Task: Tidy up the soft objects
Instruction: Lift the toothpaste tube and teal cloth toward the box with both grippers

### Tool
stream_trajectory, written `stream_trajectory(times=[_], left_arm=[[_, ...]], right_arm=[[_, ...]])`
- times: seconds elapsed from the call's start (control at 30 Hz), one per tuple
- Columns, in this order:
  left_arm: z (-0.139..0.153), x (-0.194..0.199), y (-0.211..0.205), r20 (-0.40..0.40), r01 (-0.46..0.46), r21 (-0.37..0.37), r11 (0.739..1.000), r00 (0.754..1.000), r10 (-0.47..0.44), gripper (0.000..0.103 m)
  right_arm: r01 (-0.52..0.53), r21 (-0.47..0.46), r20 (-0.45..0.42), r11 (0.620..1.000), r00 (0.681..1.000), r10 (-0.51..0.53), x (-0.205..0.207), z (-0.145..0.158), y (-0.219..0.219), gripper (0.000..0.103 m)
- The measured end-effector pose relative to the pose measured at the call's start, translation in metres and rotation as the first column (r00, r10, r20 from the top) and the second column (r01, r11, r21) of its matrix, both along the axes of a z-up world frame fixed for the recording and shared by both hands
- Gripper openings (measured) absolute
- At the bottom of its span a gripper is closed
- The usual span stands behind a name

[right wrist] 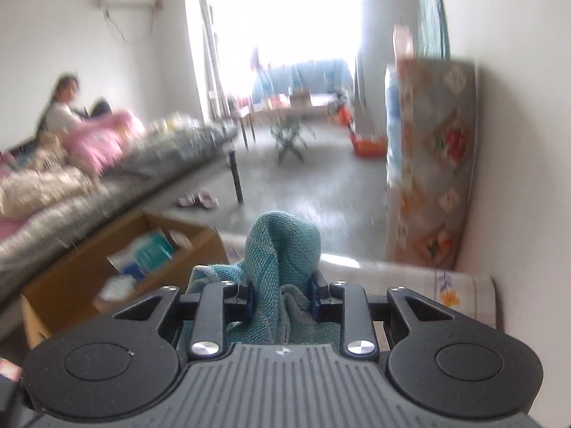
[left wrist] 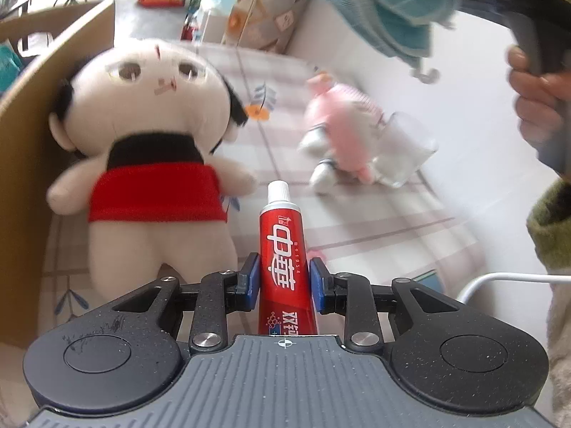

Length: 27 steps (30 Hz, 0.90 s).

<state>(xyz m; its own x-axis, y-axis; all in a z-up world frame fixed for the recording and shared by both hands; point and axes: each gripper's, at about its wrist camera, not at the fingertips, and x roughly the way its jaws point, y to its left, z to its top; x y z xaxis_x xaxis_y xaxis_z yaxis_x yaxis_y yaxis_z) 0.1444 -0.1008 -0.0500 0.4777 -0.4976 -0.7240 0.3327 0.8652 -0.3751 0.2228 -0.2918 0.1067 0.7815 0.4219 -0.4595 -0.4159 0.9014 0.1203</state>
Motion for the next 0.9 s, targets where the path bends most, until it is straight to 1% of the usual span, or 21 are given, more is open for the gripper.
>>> stream_trajectory(times=[0.1,0.23,0.37,0.5,0.57,0.7,0.83,0.9], left_arm=[[0.022,-0.015,0.009,0.048,0.009,-0.025,1.0,0.999,-0.008,0.028],[0.053,-0.034,0.025,0.119,0.013,-0.054,0.998,0.993,-0.007,0.028],[0.082,-0.048,0.05,0.177,-0.016,-0.096,0.995,0.984,0.033,0.028],[0.11,-0.058,0.077,0.244,-0.078,-0.111,0.991,0.964,0.103,0.028],[0.124,-0.062,0.098,0.271,-0.12,-0.117,0.986,0.951,0.148,0.028],[0.144,-0.064,0.138,0.302,-0.201,-0.121,0.972,0.925,0.229,0.028],[0.154,-0.056,0.175,0.322,-0.288,-0.096,0.953,0.897,0.304,0.028],[0.154,-0.048,0.19,0.336,-0.345,-0.062,0.937,0.876,0.345,0.028]], right_arm=[[-0.022,0.037,0.07,0.999,0.997,0.02,-0.034,0.03,-0.002,0.029],[-0.055,0.051,0.156,0.997,0.987,0.047,-0.075,0.062,0.007,0.029],[-0.111,0.083,0.21,0.99,0.973,0.092,-0.103,0.085,0.029,0.029],[-0.195,0.121,0.261,0.973,0.952,0.158,-0.116,0.101,0.059,0.029],[-0.242,0.146,0.281,0.959,0.94,0.194,-0.116,0.106,0.076,0.029],[-0.324,0.186,0.284,0.928,0.921,0.265,-0.101,0.107,0.115,0.029],[-0.385,0.227,0.233,0.894,0.913,0.334,-0.076,0.098,0.161,0.029],[-0.402,0.245,0.19,0.882,0.912,0.363,-0.061,0.088,0.186,0.029]])
